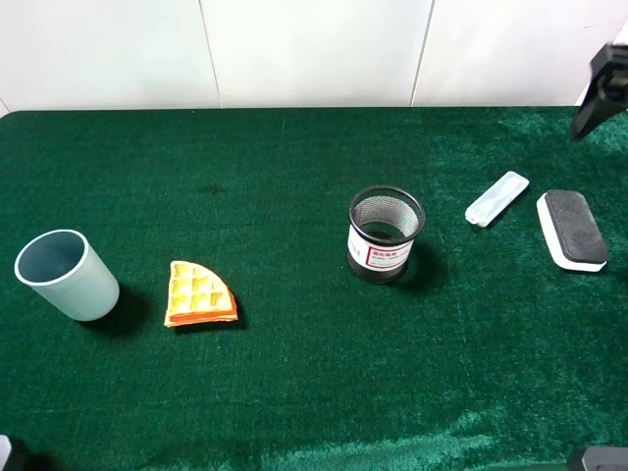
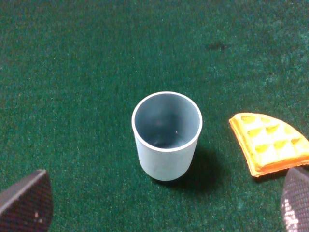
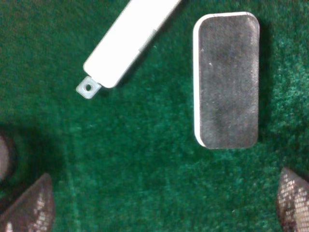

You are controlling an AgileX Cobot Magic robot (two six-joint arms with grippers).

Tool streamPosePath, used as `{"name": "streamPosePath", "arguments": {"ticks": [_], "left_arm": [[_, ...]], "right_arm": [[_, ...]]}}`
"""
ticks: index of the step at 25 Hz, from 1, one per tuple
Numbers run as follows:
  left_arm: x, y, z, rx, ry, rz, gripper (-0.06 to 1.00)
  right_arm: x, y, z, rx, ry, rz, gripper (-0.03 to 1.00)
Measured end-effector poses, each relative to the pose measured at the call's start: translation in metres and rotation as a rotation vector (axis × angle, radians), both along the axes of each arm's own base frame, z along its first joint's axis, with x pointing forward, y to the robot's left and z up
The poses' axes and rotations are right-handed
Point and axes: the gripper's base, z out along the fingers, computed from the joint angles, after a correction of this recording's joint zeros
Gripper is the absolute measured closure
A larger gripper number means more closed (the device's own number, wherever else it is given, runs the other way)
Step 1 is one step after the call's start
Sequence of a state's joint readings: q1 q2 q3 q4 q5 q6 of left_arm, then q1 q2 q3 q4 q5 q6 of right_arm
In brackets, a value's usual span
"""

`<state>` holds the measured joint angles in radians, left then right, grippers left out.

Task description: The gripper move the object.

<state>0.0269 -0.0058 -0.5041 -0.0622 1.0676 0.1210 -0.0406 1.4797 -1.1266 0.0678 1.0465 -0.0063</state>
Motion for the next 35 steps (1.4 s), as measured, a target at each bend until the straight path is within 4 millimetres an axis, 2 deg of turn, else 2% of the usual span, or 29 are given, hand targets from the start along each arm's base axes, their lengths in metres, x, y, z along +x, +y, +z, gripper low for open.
{"name": "streamPosePath", "arguments": {"ticks": [9, 15, 29, 35], "left_arm": [[0.000, 0.000, 0.000, 0.000, 0.000, 0.000, -0.01], [0.000, 0.000, 0.000, 0.000, 0.000, 0.000, -0.01], [0.000, 0.000, 0.000, 0.001, 0.000, -0.001, -0.01], [0.000, 0.000, 0.000, 0.001, 0.000, -0.001, -0.01]], "right_arm": [[0.027, -0.006, -0.048, -0.058, 0.100, 0.075, 0.27], [0.037, -0.020, -0.076, -0.059, 0.158, 0.068, 0.27], [0.053, -0.026, -0.123, -0.060, 0.209, 0.090, 0.27], [0.054, -0.038, -0.133, -0.055, 0.216, 0.065, 0.27]]}}
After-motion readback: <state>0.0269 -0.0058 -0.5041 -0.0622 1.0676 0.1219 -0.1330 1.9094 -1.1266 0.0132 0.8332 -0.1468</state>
